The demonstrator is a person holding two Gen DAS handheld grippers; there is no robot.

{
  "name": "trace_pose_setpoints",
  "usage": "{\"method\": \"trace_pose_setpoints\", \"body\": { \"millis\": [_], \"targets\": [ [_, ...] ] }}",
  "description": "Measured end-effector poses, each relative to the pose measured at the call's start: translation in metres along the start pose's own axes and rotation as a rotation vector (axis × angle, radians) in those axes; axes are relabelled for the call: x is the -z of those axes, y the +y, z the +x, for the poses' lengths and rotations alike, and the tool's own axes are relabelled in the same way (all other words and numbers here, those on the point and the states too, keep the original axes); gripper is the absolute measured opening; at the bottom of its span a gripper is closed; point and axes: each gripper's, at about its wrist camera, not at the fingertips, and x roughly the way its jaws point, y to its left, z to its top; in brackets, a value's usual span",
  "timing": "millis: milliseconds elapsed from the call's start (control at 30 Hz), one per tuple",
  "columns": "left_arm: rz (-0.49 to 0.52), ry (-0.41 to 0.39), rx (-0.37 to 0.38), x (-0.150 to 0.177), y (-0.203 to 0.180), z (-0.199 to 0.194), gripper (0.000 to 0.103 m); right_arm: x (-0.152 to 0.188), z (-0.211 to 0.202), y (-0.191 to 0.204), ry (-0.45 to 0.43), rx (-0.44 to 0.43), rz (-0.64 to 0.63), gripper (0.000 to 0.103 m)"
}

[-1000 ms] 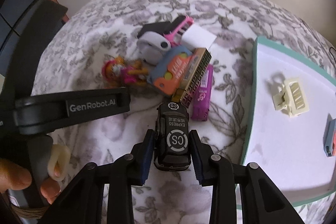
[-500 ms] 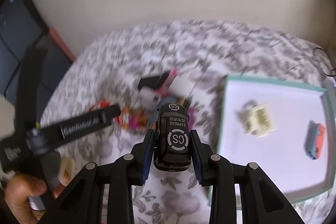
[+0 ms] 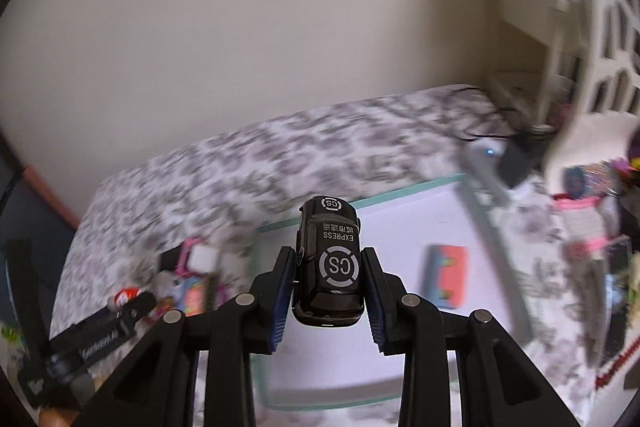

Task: Organize rigid objects
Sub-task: 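Carry the black toy car into the tray and open the right tool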

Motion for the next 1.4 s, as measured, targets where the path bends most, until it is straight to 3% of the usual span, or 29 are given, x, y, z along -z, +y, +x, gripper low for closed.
{"method": "trace_pose_setpoints", "body": {
  "millis": [167, 433, 733, 1400],
  "targets": [
    [0.096, 0.042, 0.041, 0.014, -0.041, 0.011, 0.079, -0.001, 0.007, -0.035, 0.027, 0.064, 0.049, 0.035],
    [0.212, 0.172, 0.059, 0.045, -0.085, 0.047, 0.079, 0.018, 0.052, -0.053, 0.183, 0.087, 0.078, 0.035],
    [0.278, 0.244, 0.048, 0.063, -0.102, 0.068, 0.079, 0.039, 0.085, -0.054, 0.283, 0.107, 0.054, 0.035],
    [0.299, 0.277, 0.032, 0.063, -0.108, 0.075, 0.079, 0.055, 0.106, -0.058, 0.405, 0.168, 0.037, 0.036]
  ]
}}
